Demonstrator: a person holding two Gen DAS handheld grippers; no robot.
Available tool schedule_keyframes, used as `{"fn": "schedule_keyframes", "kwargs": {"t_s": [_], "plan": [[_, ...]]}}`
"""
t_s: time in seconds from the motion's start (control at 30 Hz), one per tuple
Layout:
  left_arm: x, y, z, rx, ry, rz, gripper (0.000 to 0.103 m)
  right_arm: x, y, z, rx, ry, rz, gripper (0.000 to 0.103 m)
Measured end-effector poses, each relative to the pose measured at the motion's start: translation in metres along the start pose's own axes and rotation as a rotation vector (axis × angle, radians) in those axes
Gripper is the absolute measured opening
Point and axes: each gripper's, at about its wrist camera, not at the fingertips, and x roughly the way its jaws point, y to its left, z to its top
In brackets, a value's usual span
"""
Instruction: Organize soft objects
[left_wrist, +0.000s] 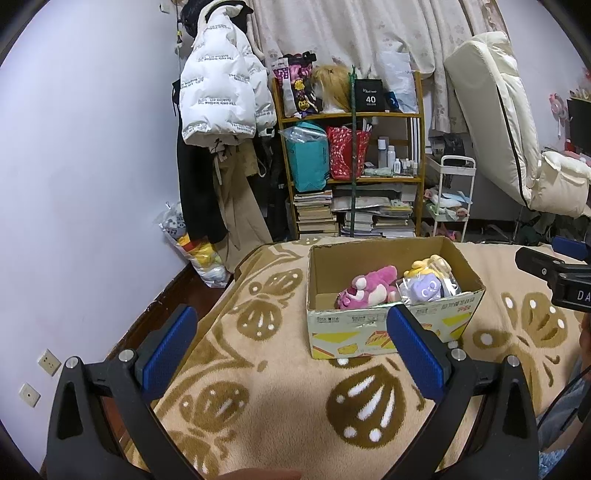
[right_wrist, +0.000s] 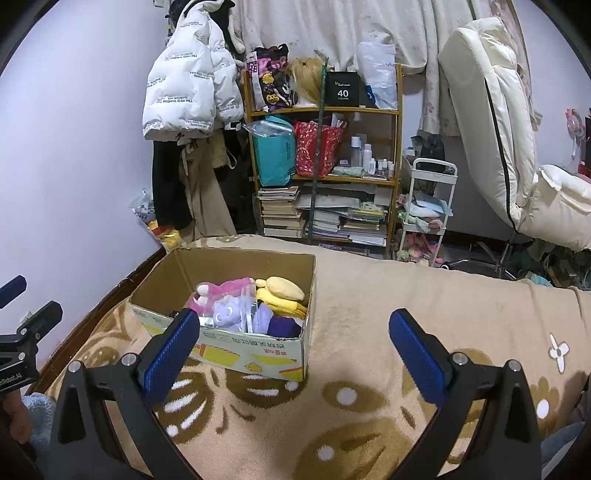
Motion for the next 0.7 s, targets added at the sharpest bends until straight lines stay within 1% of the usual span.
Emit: {"fn": "schedule_keyframes", "kwargs": {"t_s": [0.7], "plan": [[0.0065,-0.0051,-0.0022,-0.006,0.02,0.0,0.101,0.0038,0.0004,-0.0027,-0.001,0.007,-0.005,0.103]]}}
